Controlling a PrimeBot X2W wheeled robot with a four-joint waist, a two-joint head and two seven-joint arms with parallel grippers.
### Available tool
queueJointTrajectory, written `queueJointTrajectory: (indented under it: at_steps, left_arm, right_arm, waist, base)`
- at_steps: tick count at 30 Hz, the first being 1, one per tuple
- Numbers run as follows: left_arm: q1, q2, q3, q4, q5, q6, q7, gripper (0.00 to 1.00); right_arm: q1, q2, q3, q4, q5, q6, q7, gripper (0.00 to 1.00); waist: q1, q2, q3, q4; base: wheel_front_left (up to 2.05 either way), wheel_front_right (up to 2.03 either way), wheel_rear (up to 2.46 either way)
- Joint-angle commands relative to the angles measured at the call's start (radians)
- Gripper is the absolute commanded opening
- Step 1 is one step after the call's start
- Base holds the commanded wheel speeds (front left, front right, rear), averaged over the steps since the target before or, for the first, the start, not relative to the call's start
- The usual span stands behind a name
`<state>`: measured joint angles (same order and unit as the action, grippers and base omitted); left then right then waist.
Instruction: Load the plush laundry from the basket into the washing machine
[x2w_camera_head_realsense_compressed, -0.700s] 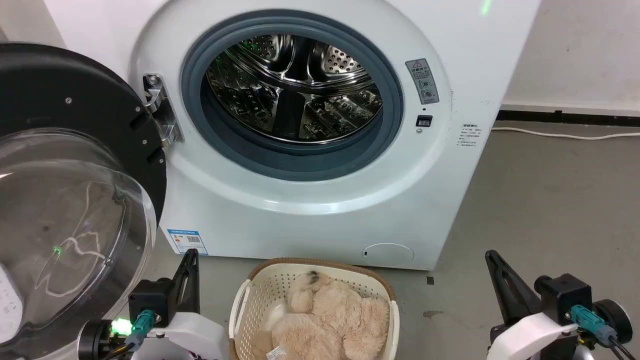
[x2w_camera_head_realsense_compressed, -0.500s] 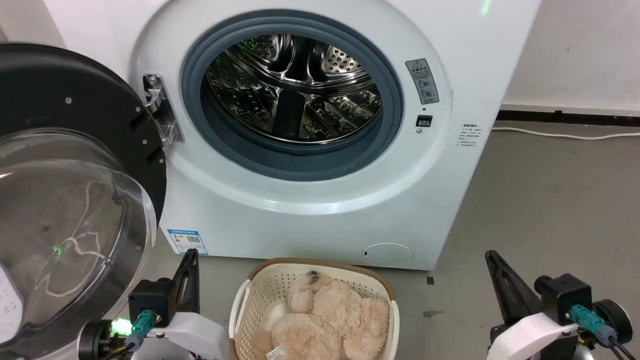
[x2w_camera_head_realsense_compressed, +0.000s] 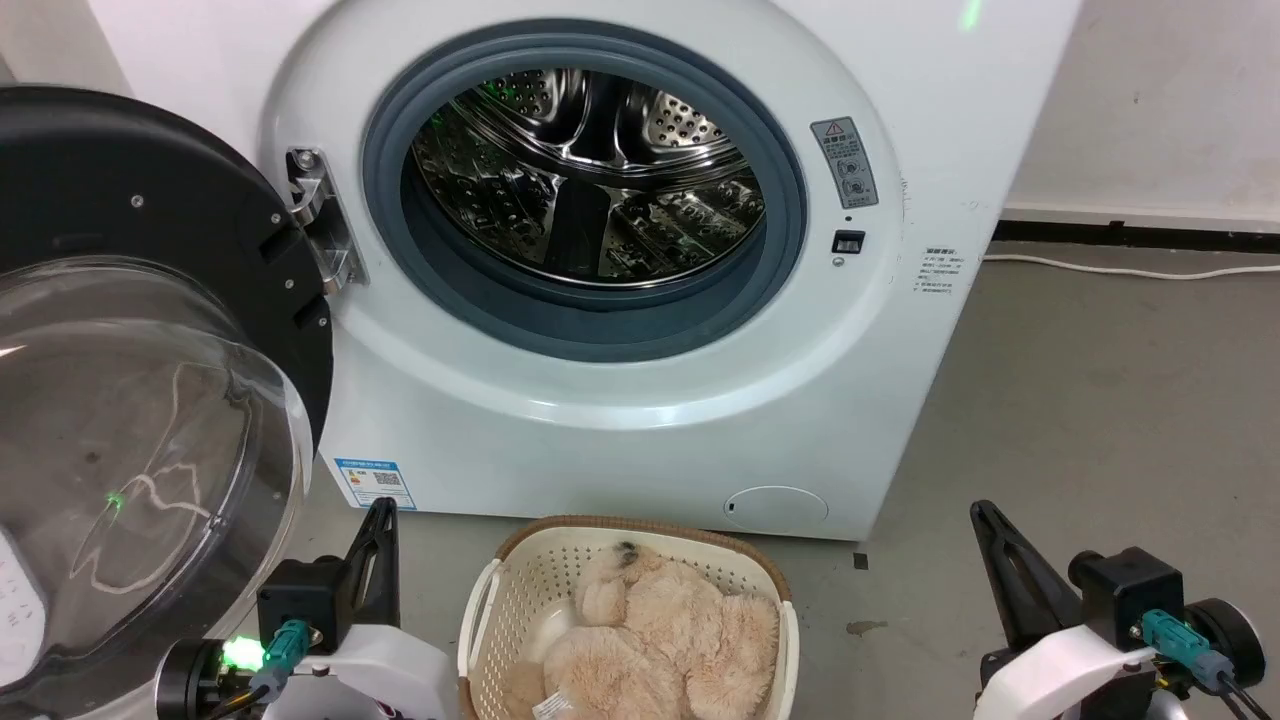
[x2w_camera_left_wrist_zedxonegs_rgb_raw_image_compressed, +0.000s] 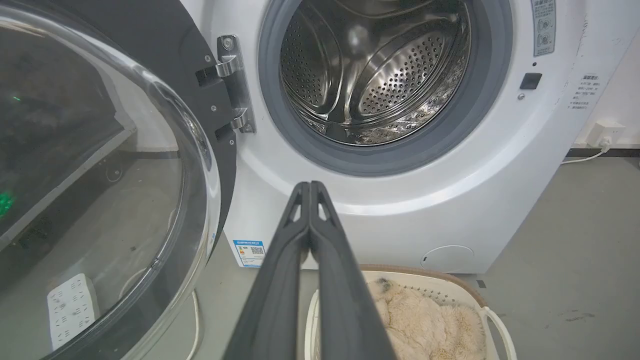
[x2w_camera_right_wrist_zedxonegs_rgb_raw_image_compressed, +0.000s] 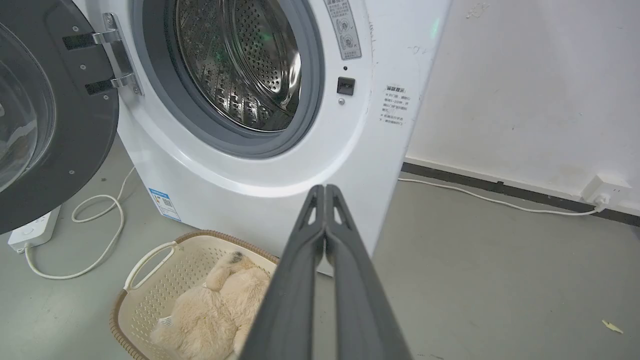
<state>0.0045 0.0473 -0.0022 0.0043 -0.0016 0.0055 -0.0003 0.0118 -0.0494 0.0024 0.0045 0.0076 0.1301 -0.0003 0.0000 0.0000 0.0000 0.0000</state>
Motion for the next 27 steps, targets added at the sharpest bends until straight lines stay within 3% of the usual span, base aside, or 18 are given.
queueJointTrajectory:
  at_steps: [1, 23, 24, 27]
  left_arm:
    - [-0.004, 0.003, 0.002, -0.004, 0.002, -0.005, 0.000, 0.00]
    - [-0.004, 0.003, 0.002, -0.004, 0.002, -0.005, 0.000, 0.00]
    - [0.000, 0.000, 0.000, 0.000, 0.000, 0.001, 0.000, 1.00]
    - [0.000, -0.001, -0.001, 0.001, 0.000, 0.001, 0.000, 1.00]
  right_arm:
    - [-0.012, -0.001, -0.002, -0.005, -0.008, 0.001, 0.000, 0.00]
    - [-0.012, -0.001, -0.002, -0.005, -0.008, 0.001, 0.000, 0.00]
    - [0.000, 0.000, 0.000, 0.000, 0.000, 0.000, 0.000, 1.00]
    - [0.000, 0.000, 0.001, 0.001, 0.001, 0.000, 0.000, 1.00]
  waist:
    - [0.0000, 0.0000, 0.000, 0.000]
    - [0.0000, 0.0000, 0.000, 0.000]
    - [0.0000, 0.0000, 0.000, 0.000]
    - [0.0000, 0.0000, 0.000, 0.000]
  base:
    - [0.00, 0.00, 0.00]
    - [0.00, 0.00, 0.00]
    - [0.00, 0.00, 0.00]
    - [0.00, 0.00, 0.00]
